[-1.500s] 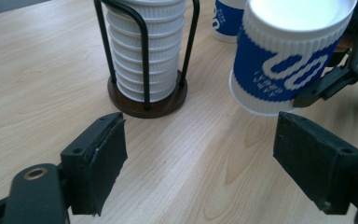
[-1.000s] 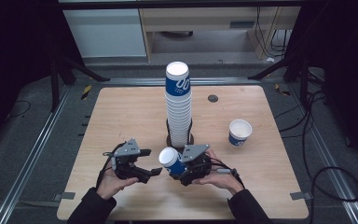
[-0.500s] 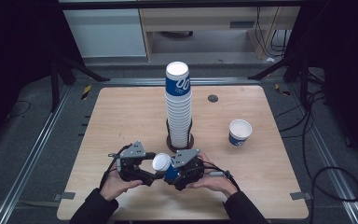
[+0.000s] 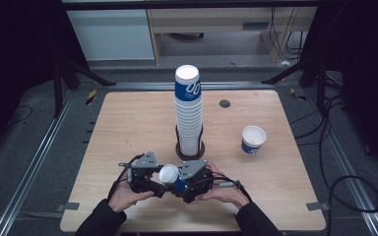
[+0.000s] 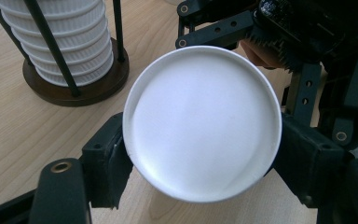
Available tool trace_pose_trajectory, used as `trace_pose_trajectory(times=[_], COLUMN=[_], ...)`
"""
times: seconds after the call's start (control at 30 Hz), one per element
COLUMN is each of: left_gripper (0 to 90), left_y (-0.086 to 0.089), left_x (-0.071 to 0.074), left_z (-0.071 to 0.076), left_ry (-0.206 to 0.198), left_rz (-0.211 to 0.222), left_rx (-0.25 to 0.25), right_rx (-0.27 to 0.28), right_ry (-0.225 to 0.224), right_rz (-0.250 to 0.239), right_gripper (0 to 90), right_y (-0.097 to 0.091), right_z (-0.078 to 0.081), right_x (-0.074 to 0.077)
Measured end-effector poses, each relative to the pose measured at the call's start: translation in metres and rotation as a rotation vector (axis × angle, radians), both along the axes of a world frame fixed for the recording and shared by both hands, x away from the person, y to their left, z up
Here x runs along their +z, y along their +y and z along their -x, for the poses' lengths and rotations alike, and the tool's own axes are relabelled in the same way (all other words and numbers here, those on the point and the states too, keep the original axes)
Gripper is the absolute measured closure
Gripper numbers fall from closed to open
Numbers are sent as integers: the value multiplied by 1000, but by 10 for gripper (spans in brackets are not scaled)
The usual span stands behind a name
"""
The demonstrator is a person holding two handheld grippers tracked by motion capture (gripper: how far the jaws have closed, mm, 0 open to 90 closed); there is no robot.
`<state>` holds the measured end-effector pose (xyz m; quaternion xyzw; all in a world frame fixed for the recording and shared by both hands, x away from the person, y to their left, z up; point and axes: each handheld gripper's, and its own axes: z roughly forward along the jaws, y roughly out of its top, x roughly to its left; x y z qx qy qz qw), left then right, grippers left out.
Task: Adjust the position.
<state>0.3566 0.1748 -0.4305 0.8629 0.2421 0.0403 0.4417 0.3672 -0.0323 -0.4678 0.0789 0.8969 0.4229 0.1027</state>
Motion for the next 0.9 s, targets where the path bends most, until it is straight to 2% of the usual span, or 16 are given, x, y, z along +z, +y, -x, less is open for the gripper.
trace_pose_trajectory(times=[0.13, 0.27, 0.37, 0.53, 0.63, 0.7, 0.8, 0.83, 0.9], left_gripper=[268, 272, 273, 273, 273, 273, 273, 273, 273], left_y=[1, 6, 11, 23, 28, 31, 34, 34, 34], left_x=[1, 3, 6, 10, 10, 10, 11, 11, 12], left_z=[0, -1, -3, -6, -8, -10, -9, -9, -9], left_ry=[9, -9, -17, -30, -42, -40, -54, -54, -57], left_rz=[16, 27, 43, 77, 91, 116, 162, 162, 192], left_rx=[-5, 11, 30, 66, 88, 95, 100, 100, 97], right_rx=[2, -6, -25, -63, -87, -99, -113, -113, -112], right_ry=[9, 29, 34, 39, 48, 57, 77, 77, 85], right_rz=[-7, -18, -27, -78, -130, -161, -187, -187, -192], right_gripper=[188, 101, 79, 74, 74, 74, 71, 71, 71], right_y=[0, -3, -8, -21, -32, -39, -47, -47, -47], right_z=[0, -3, -6, -10, -13, -14, -17, -17, -17], right_x=[0, 2, 4, 12, 18, 20, 21, 21, 21])
